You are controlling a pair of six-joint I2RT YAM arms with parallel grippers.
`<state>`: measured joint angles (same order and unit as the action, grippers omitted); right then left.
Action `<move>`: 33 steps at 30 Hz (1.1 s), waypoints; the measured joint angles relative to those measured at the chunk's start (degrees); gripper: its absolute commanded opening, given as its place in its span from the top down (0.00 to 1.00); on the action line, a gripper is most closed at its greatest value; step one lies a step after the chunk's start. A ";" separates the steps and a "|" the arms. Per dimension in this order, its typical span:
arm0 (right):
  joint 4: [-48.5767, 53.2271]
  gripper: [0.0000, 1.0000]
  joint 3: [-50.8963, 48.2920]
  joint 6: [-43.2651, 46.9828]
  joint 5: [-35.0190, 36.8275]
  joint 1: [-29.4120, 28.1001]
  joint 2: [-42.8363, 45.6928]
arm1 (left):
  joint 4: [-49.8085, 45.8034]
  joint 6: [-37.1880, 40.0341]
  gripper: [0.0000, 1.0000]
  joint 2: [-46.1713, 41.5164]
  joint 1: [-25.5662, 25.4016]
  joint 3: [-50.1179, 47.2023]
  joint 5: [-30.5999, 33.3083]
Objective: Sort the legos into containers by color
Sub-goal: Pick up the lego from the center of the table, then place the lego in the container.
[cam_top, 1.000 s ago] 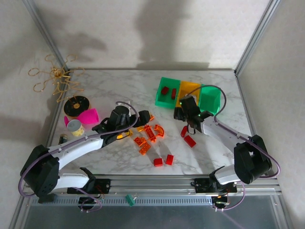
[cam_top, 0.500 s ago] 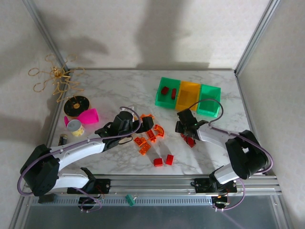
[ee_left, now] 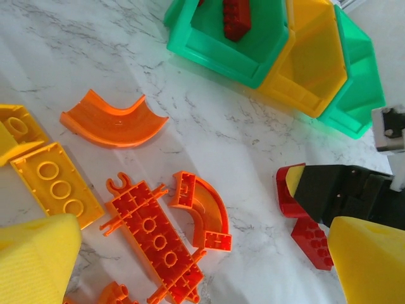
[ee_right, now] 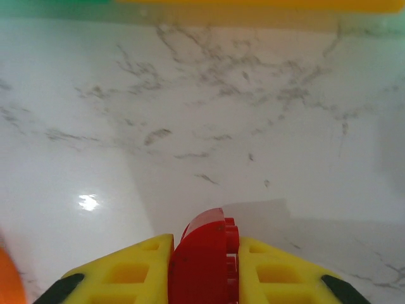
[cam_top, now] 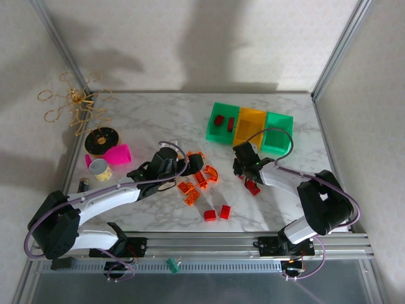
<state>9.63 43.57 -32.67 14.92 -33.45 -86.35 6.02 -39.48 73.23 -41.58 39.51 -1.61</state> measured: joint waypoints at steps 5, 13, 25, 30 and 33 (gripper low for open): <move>-0.02 0.80 5.53 2.36 0.28 -0.09 0.52 | -0.76 0.81 0.00 0.07 0.04 1.99 0.94; -1.84 0.80 22.88 7.19 1.99 1.16 -8.61 | -0.72 2.40 0.00 2.12 2.64 6.40 1.20; -2.58 0.56 44.61 12.92 1.77 4.37 -31.56 | -0.26 2.49 0.00 4.79 8.74 7.87 0.11; -2.45 0.50 42.40 13.92 1.31 4.39 -29.07 | 0.15 3.23 0.00 3.63 8.74 7.45 -0.35; -1.81 0.46 36.41 14.10 0.35 4.39 -22.53 | 0.48 3.28 0.00 1.55 8.70 6.49 -0.57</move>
<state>7.81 79.99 -18.57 15.27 -29.06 -108.88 6.50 -36.21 74.78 -32.88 46.00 -2.17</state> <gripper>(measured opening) 0.520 0.996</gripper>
